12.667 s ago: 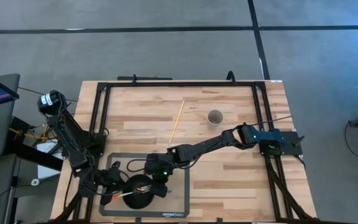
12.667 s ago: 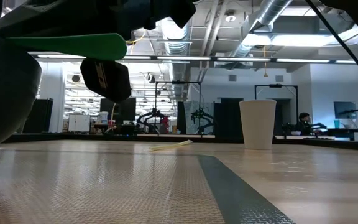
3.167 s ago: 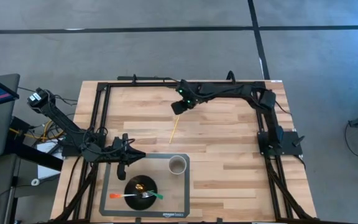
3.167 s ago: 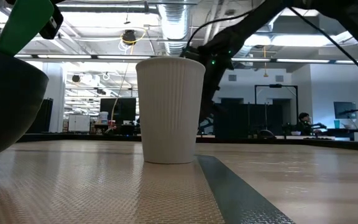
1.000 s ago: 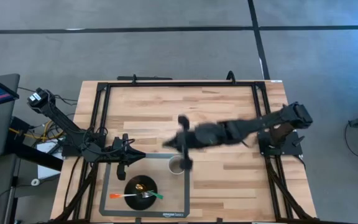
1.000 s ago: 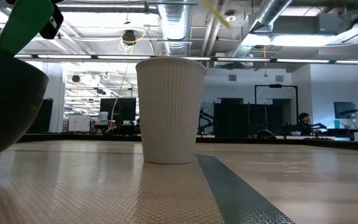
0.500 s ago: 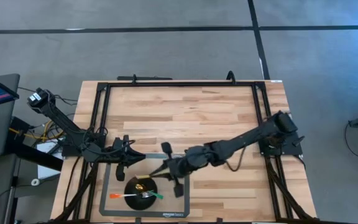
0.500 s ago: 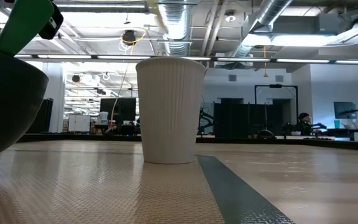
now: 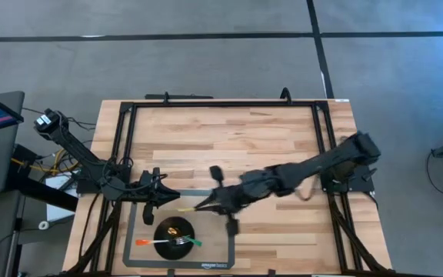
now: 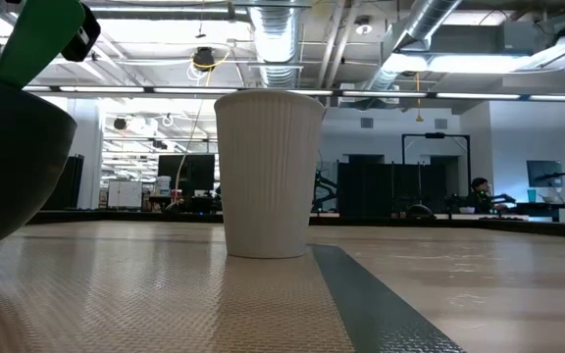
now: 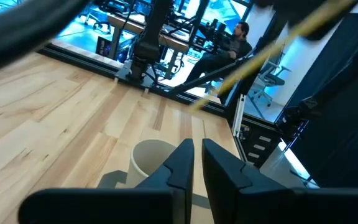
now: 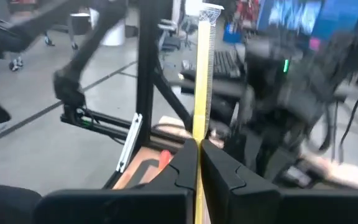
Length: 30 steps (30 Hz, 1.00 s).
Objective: Pick & Place Utensil
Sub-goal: Put the yellow straw into the white cup on the transparent mat
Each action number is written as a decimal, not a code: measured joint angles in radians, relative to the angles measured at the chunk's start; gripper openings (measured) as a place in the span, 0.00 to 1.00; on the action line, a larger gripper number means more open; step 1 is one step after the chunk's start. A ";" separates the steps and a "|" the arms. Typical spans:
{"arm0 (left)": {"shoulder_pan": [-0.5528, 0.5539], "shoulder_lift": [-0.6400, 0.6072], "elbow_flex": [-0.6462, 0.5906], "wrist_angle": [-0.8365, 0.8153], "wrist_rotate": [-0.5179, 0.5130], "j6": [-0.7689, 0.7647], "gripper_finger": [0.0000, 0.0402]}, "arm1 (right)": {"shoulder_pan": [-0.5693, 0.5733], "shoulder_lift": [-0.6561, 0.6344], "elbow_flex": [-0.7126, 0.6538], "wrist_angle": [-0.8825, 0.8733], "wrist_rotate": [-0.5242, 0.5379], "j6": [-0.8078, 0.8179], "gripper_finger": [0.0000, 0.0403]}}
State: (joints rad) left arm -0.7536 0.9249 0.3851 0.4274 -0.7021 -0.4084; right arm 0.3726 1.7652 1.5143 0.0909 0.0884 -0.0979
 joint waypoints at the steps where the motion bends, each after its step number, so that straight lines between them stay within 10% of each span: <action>1: 0.000 0.000 0.000 0.000 0.000 0.000 0.08 | 0.009 -0.032 0.001 -0.027 0.009 -0.028 0.01; 8: 0.003 0.000 0.000 0.000 -0.008 0.000 0.08 | 0.001 -0.169 -0.198 0.083 0.037 -0.087 0.01; 13: 0.006 0.000 0.000 0.002 -0.013 0.000 0.08 | -0.077 -0.122 -0.558 0.683 -0.032 0.049 0.01; 19: 0.012 0.000 0.000 0.006 -0.014 0.011 0.08 | -0.129 0.044 -0.670 1.231 -0.278 0.156 0.01; 30: 0.030 0.000 0.000 0.005 -0.015 0.011 0.08 | -0.164 -0.042 -0.627 1.077 -0.270 0.145 0.01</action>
State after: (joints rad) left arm -0.7235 0.9245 0.3851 0.4328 -0.7174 -0.3973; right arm 0.2083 1.7230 0.8874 1.1682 -0.1814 0.0471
